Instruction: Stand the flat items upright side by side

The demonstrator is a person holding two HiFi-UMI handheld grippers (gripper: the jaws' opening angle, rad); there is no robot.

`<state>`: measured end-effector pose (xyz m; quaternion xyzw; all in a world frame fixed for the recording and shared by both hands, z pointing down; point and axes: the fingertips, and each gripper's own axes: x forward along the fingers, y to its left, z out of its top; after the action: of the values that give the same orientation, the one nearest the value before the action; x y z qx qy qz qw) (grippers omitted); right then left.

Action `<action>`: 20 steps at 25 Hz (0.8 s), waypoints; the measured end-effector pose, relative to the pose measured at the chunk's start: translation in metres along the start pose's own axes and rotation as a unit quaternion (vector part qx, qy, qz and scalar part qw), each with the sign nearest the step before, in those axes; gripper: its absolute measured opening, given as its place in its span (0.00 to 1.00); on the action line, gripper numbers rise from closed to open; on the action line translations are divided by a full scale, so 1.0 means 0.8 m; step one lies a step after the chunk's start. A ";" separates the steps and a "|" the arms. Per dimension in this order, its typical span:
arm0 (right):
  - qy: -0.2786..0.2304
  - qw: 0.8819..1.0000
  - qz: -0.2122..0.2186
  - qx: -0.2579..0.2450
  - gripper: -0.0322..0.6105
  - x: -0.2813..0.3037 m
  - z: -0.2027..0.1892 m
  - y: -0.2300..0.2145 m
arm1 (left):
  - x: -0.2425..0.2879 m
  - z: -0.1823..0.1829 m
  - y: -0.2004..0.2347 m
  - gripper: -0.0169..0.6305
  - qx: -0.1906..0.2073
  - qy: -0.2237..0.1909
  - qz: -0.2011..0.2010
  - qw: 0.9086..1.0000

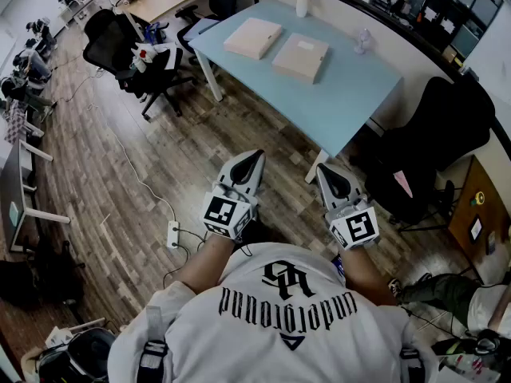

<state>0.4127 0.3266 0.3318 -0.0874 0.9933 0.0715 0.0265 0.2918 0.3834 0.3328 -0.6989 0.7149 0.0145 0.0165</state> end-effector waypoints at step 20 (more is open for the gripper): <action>0.031 0.999 -0.010 0.010 0.06 0.200 -0.053 -0.027 | 0.070 -0.038 0.190 0.04 -0.017 0.014 -0.013 1.000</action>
<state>0.2576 0.2720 0.3606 -0.0996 0.9933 0.0586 -0.0028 0.1381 0.3294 0.3605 -0.7084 0.7056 0.0165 -0.0051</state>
